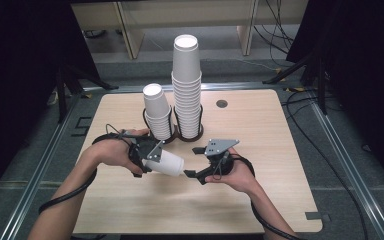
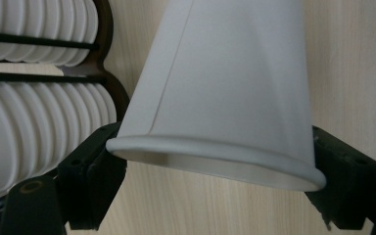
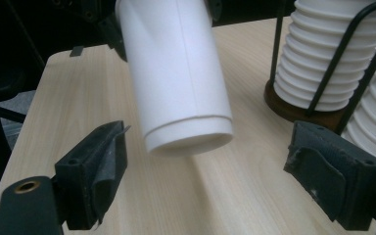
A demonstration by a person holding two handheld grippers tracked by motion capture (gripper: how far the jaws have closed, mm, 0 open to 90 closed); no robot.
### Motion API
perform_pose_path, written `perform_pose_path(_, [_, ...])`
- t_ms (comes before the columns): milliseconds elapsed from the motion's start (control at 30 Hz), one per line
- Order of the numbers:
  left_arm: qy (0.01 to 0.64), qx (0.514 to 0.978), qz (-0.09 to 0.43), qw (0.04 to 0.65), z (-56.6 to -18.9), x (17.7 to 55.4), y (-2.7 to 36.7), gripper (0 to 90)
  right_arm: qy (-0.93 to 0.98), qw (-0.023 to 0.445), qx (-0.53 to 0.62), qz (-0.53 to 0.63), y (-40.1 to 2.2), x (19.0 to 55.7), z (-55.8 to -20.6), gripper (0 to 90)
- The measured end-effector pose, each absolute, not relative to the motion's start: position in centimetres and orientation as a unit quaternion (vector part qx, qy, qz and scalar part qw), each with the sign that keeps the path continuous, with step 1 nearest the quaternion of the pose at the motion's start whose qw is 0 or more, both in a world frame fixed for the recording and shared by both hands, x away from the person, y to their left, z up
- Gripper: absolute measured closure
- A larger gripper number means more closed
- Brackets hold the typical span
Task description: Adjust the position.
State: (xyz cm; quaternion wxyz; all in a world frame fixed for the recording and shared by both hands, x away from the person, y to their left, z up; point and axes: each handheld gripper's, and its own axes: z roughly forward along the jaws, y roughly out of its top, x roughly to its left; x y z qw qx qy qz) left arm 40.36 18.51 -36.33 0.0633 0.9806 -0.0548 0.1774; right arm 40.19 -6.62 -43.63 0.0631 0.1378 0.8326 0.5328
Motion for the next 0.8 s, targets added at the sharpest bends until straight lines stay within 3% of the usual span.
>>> perform_pose_path(233, [-0.063,0.984,0.168,0.002,-36.2,40.3,17.7,16.6,0.845,0.068,0.124,0.515,-5.4,40.2,-43.6,15.5])
perform_pose_path(800, [-0.074,0.985,0.15,-0.028,-36.5,40.5,16.3,16.6,0.85,0.065,0.105,0.513,-2.7,40.5,-43.5,15.6])
